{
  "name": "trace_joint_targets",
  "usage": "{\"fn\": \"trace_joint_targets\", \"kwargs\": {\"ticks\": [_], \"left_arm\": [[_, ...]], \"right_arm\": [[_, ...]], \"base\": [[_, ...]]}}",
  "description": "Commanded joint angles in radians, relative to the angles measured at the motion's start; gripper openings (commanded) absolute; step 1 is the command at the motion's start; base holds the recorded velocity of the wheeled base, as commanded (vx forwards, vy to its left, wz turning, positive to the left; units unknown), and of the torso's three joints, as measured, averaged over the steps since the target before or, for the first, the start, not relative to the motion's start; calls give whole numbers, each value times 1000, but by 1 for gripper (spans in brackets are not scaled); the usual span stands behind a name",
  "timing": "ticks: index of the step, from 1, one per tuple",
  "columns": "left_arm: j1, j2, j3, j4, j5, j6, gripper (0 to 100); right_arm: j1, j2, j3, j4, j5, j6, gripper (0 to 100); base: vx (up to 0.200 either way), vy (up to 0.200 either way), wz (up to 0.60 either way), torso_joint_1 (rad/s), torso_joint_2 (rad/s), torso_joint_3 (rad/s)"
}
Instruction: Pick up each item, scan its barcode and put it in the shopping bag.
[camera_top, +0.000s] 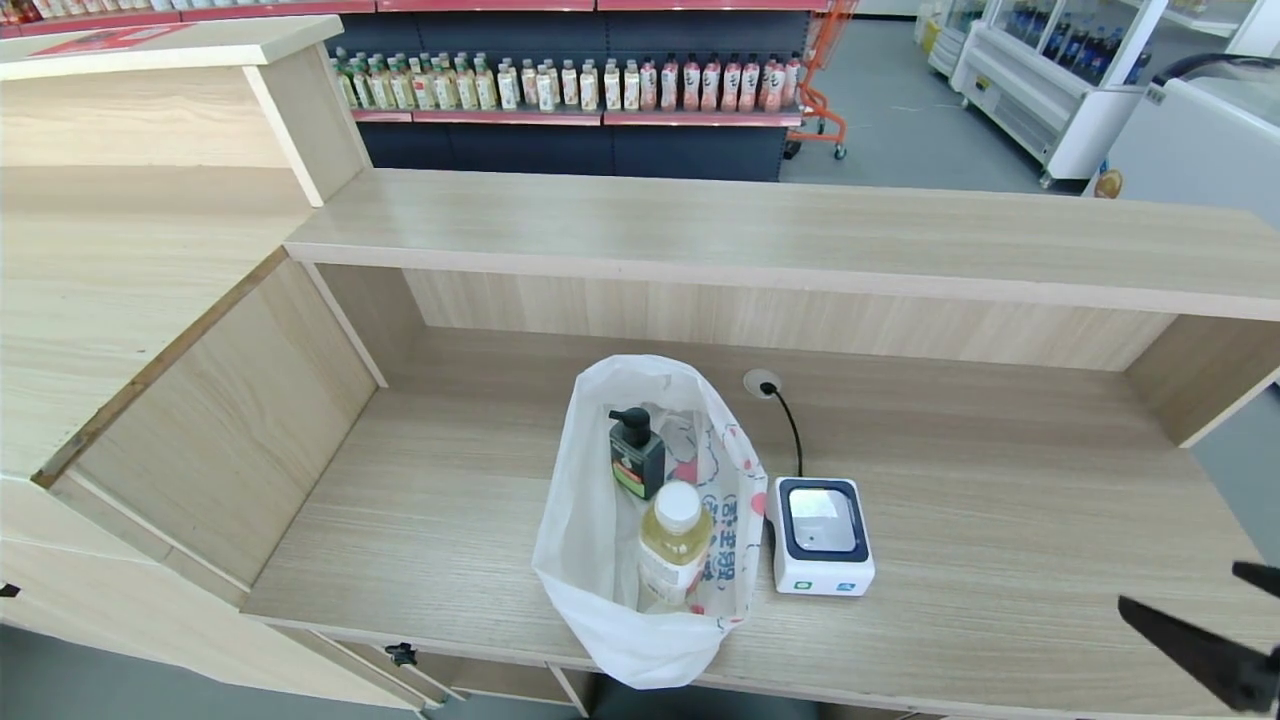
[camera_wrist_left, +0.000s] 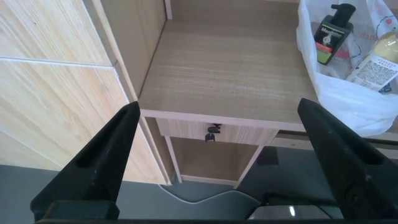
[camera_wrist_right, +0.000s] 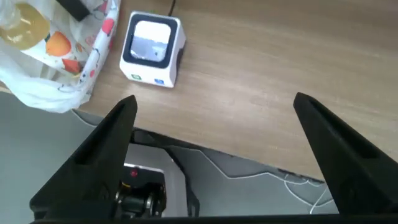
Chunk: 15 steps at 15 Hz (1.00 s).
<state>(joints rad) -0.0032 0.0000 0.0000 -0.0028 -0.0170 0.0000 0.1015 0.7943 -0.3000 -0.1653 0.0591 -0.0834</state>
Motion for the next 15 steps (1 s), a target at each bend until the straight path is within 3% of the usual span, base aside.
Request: {"fn": "trace_joint_targets", "kwargs": {"ticks": [1,5,7,11,15], "left_arm": [[0,2,0,0,0,0,100],[0,2,0,0,0,0,100],[0,2,0,0,0,0,100],[0,2,0,0,0,0,100],[0,2,0,0,0,0,100]], "right_arm": [[-80,-293,214,-2,11,-2,100],[-140,-486,295,0,11,-7,100],[-135,-546,300,12,13,-7,100],[-128,-719,297,190,13,-7,100],[-100,-794,297,191,14,-12,100]], "base": [[0,0,0,0,0,0],[0,0,0,0,0,0],[0,0,0,0,0,0],[0,0,0,0,0,0],[0,0,0,0,0,0]]}}
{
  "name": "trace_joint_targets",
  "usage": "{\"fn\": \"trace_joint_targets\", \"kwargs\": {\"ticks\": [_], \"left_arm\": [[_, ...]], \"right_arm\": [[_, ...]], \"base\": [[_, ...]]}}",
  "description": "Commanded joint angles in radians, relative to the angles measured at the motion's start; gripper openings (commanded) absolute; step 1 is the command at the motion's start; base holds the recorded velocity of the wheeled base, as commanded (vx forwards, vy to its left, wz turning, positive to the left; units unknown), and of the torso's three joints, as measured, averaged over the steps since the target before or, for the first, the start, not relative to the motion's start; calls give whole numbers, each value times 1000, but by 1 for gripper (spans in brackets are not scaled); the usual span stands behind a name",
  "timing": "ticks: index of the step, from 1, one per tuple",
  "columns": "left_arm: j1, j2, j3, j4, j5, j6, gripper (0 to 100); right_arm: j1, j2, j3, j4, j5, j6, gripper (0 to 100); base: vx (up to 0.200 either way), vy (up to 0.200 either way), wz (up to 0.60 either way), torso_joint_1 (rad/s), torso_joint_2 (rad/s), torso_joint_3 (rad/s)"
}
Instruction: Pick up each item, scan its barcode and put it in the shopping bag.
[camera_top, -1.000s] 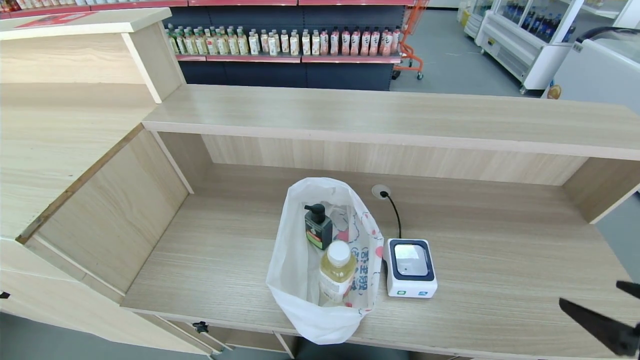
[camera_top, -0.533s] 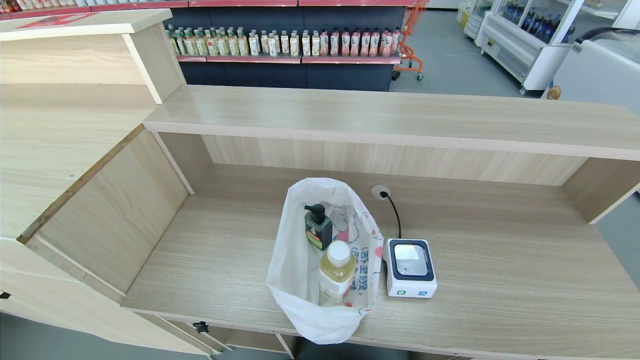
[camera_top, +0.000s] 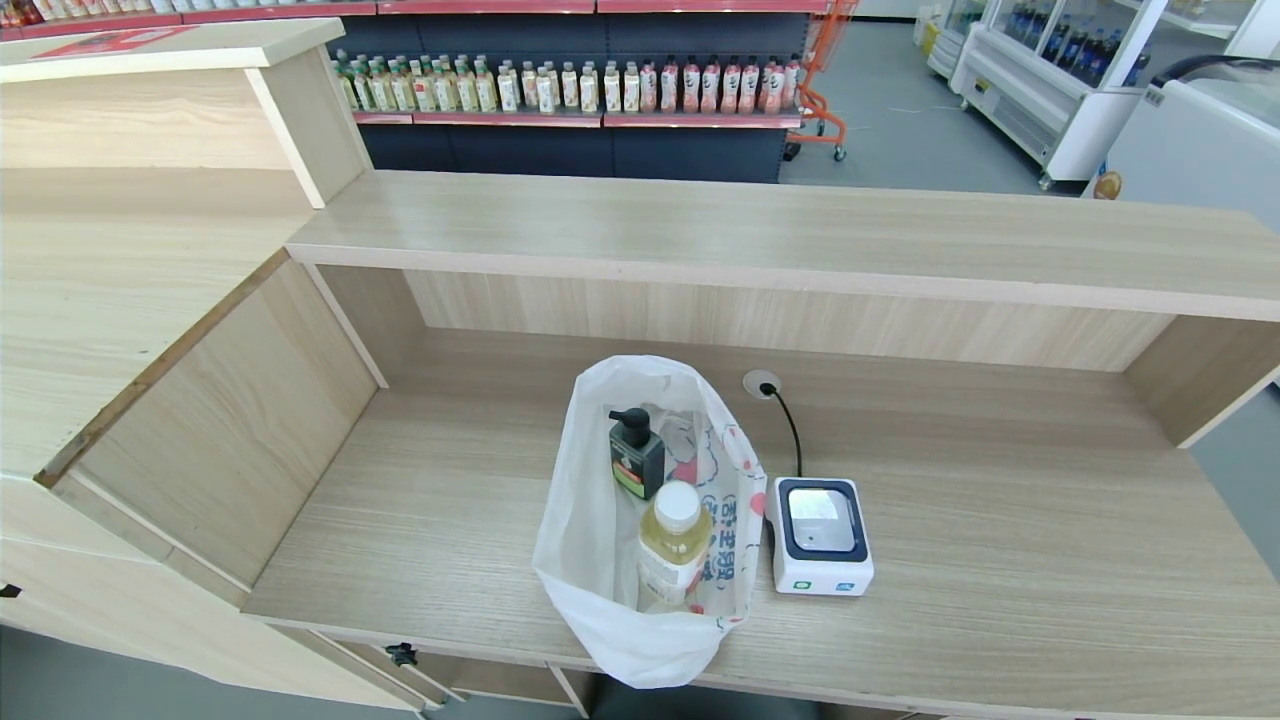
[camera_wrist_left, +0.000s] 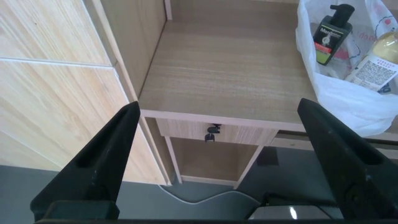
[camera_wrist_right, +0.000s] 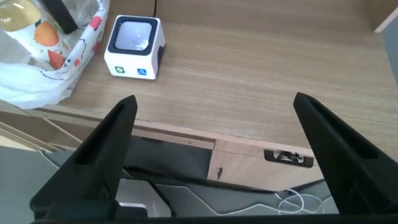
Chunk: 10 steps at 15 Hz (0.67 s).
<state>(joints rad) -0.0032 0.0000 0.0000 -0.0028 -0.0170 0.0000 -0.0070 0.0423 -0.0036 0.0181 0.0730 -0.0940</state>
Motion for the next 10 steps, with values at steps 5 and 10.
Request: {"fn": "trace_joint_targets", "kwargs": {"ticks": [5,10], "left_arm": [[0,2,0,0,0,0,100],[0,2,0,0,0,0,100]], "right_arm": [[9,-42,-1,8,-1,2,100],[9,-42,-1,8,-1,5,100]], "base": [[0,0,0,0,0,0],[0,0,0,0,0,0]]}}
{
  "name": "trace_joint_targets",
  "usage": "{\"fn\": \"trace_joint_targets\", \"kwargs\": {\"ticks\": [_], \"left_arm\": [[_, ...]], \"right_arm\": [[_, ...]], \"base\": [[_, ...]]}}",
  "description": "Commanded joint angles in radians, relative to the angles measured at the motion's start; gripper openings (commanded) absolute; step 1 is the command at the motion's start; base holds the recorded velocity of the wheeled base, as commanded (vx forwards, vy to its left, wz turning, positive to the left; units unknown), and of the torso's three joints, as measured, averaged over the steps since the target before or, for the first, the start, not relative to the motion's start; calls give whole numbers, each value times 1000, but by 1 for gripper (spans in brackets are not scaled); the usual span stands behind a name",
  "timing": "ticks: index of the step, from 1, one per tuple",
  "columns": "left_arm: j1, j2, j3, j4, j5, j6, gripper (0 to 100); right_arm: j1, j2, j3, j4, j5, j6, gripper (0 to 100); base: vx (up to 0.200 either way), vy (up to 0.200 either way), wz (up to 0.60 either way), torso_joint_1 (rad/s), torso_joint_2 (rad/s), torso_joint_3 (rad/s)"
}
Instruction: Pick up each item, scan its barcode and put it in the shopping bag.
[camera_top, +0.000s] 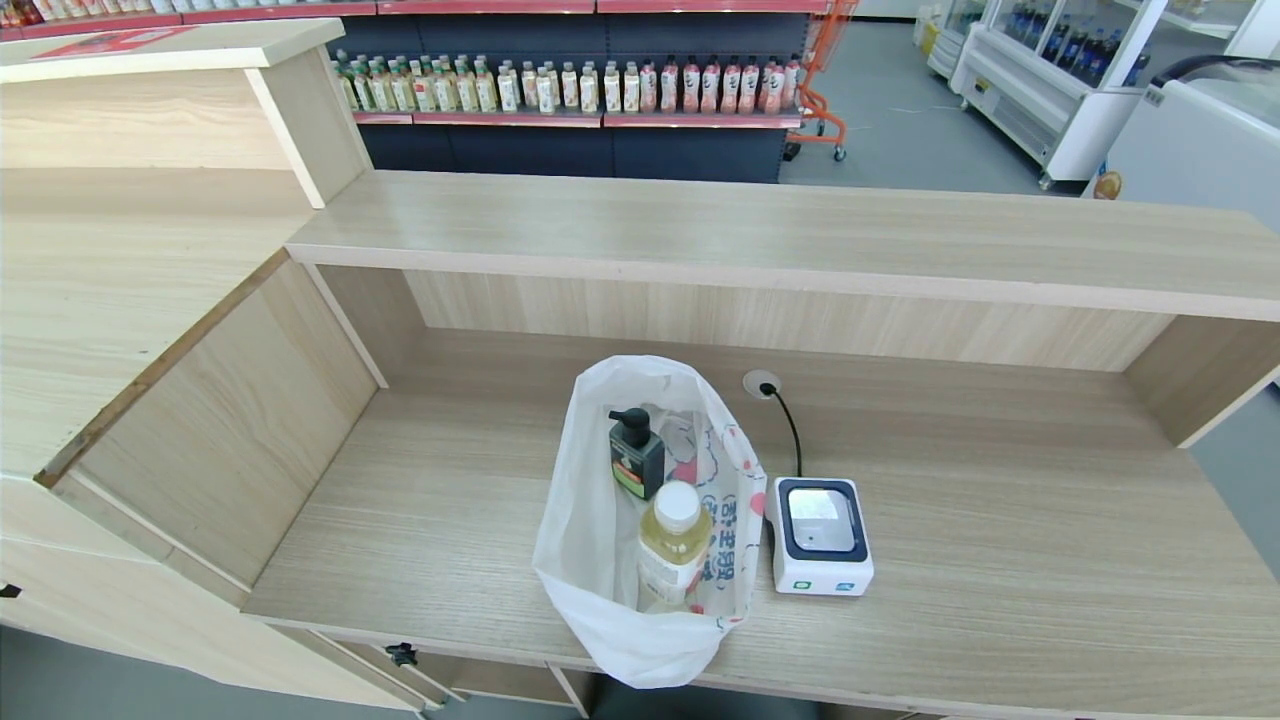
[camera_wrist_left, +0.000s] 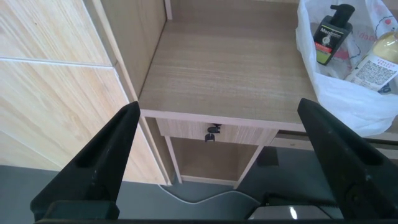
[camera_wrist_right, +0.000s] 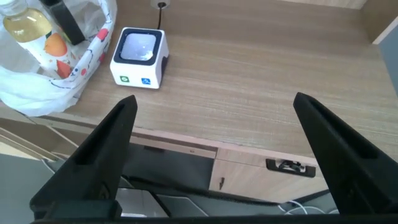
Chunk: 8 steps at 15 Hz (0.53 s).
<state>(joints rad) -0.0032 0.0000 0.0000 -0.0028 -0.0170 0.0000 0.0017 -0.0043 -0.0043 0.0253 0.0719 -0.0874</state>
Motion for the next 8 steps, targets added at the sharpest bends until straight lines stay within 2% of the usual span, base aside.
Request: {"fn": "trace_joint_targets", "kwargs": {"ticks": [1,6,7,8], "left_arm": [[0,2,0,0,0,3,100],[0,2,0,0,0,0,100],[0,2,0,0,0,0,100],[0,2,0,0,0,0,100]], "right_arm": [[0,4,0,1,0,0,100],[0,4,0,1,0,3,100],[0,4,0,1,0,6,100],[0,4,0,1,0,9,100]], "base": [[0,0,0,0,0,0],[0,0,0,0,0,0],[0,0,-600,2,-2,2],[0,0,0,0,0,0]]}}
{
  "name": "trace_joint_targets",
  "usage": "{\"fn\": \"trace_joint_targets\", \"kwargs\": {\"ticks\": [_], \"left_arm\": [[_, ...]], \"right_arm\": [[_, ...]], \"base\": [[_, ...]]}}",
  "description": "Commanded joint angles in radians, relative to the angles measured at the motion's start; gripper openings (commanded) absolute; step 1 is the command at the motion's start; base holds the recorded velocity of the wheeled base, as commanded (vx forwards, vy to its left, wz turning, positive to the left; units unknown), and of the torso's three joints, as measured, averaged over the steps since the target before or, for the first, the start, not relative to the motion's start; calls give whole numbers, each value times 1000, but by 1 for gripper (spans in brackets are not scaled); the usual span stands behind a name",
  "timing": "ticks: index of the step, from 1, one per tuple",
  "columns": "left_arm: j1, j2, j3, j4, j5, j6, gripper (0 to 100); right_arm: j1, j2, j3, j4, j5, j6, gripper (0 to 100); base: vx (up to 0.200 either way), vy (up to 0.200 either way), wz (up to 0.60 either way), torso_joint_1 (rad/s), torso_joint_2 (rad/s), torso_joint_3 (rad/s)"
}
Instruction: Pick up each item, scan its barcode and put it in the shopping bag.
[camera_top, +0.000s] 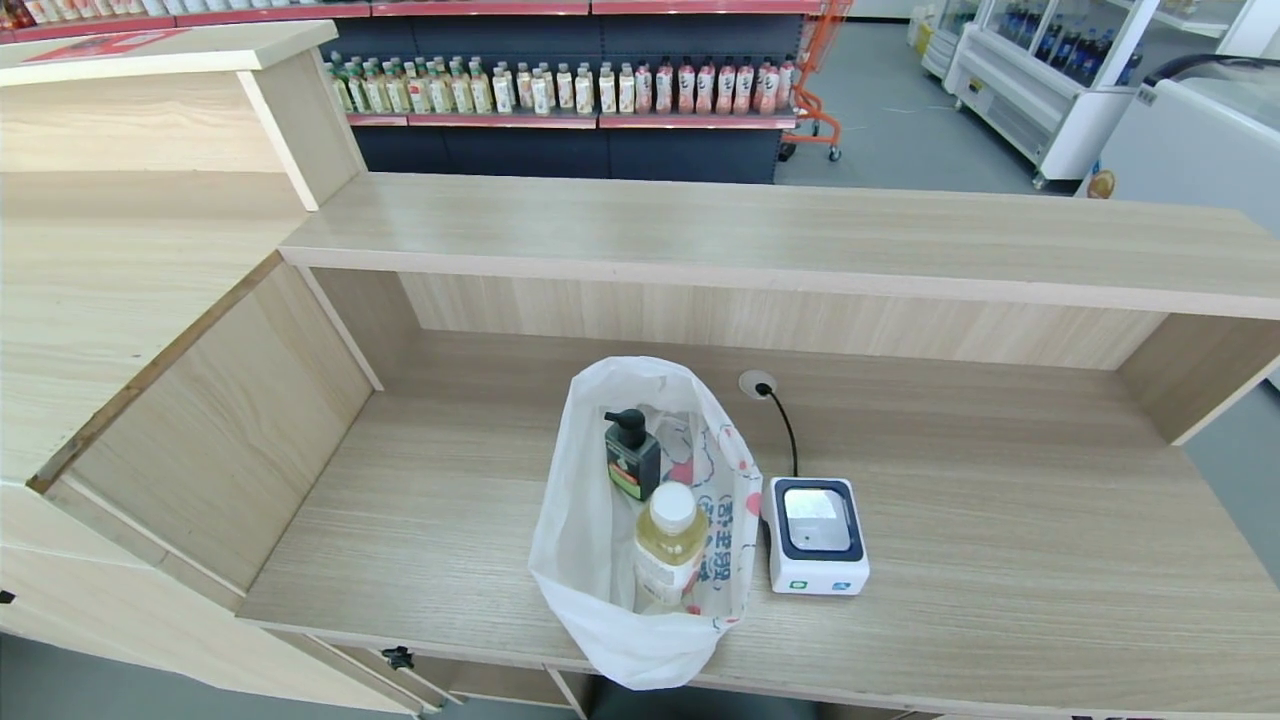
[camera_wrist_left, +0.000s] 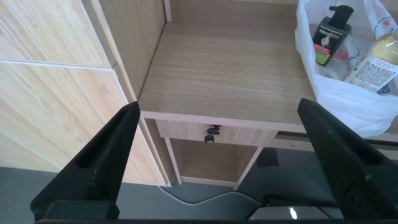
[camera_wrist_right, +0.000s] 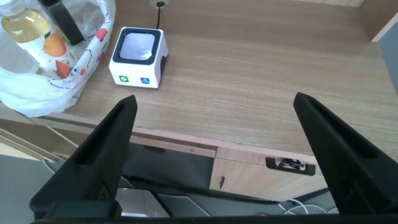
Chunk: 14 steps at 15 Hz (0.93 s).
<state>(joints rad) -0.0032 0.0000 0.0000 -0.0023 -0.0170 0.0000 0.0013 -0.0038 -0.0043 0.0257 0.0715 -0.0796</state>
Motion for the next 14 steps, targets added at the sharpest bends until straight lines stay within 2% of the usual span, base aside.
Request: {"fn": "trace_joint_targets", "kwargs": {"ticks": [1,6,10,14], "left_arm": [[-1,2,0,-1,0,0,100],[0,2,0,-1,0,0,100],[0,2,0,-1,0,3,100],[0,2,0,-1,0,5,100]], "right_arm": [[0,4,1,0,1,1,100],[0,4,0,0,1,0,100],[0,4,0,2,1,-2,100],[0,4,0,2,1,-2,100]], "base": [[0,0,0,0,0,0],[0,0,0,0,0,0],[0,-200,0,2,2,4],[0,0,0,0,0,0]]}}
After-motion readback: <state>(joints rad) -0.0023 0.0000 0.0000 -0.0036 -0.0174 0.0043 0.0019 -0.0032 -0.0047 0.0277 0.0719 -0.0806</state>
